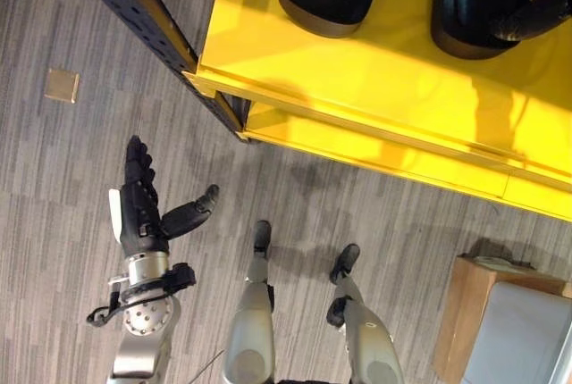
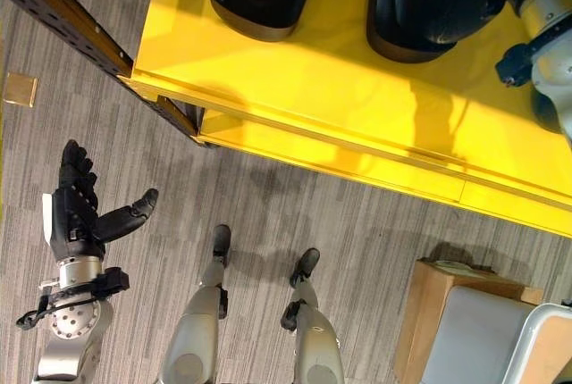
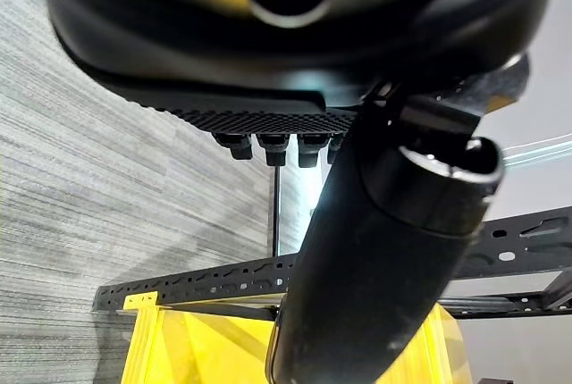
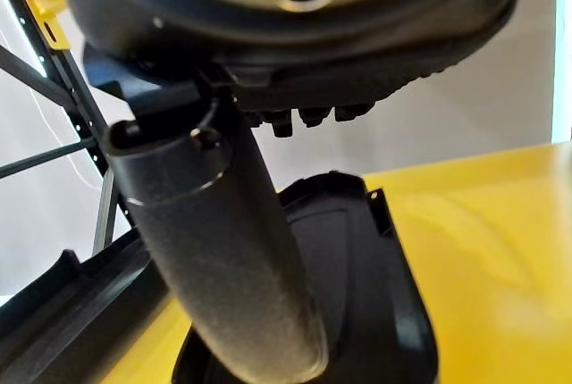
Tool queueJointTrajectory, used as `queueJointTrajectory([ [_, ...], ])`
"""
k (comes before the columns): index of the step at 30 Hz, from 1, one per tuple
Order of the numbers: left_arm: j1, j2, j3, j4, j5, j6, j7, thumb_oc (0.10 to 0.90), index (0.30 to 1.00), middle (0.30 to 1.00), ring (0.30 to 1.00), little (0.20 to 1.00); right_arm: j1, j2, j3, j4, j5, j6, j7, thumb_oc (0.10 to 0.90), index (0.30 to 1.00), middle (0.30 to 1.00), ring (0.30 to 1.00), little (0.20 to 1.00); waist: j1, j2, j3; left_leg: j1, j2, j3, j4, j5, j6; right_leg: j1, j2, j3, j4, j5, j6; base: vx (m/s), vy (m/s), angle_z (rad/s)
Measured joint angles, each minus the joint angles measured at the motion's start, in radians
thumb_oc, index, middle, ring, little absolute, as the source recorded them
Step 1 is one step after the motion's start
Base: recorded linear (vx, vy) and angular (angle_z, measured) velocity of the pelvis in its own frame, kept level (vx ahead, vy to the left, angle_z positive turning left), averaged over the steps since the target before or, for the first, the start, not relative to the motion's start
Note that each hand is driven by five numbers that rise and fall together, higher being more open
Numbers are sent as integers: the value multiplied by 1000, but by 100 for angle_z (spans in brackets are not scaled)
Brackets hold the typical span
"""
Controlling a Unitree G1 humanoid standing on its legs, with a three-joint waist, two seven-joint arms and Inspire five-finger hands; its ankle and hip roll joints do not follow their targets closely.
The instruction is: Move parts from the plastic box to the shelf.
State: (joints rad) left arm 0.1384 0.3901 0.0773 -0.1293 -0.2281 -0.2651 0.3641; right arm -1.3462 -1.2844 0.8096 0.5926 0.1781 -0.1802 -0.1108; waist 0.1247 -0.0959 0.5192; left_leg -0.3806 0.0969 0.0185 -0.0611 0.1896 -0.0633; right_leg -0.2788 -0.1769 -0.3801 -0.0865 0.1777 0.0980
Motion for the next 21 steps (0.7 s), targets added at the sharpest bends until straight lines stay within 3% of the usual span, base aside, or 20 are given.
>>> queueJointTrajectory([
  [9,0,3,0,0,0,-5,2,900,1000,1000,1000,1000,-8,0,1,50,-1,-5,-12,900,1000,1000,1000,1000,7,16,5,-24,-1,-3,2,1,1,-21,-1,-4,0,-1,0,-10,-24,1],
  [11,-1,6,0,2,1,-6,3,900,1000,1000,1000,1000,-38,0,22,90,-4,-9,-26,900,1000,1000,1000,1000,5,33,6,-43,-3,-18,6,4,0,-30,-1,-20,0,-1,0,-26,-44,20],
  [12,0,11,1,2,1,-12,11,900,1000,1000,1000,1000,-96,0,41,150,-15,-4,-35,900,1000,1000,1000,1000,3,63,6,-79,-5,-40,6,13,0,-52,-1,-42,0,-1,-1,-26,-41,30],
  [15,7,21,6,4,1,-20,26,900,1000,1000,1000,1000,-163,0,75,204,-18,1,-46,900,1000,1000,1000,1000,18,78,9,-119,-8,-45,6,22,0,-91,-2,-42,0,2,-3,-22,-46,10],
  [21,0,24,6,6,1,-27,41,900,1000,1000,1000,1000,-276,12,128,287,-21,-4,-79,900,1000,1000,1000,1000,22,80,10,-157,-15,-51,6,23,0,-126,-8,-46,1,3,1,-9,-24,3],
])
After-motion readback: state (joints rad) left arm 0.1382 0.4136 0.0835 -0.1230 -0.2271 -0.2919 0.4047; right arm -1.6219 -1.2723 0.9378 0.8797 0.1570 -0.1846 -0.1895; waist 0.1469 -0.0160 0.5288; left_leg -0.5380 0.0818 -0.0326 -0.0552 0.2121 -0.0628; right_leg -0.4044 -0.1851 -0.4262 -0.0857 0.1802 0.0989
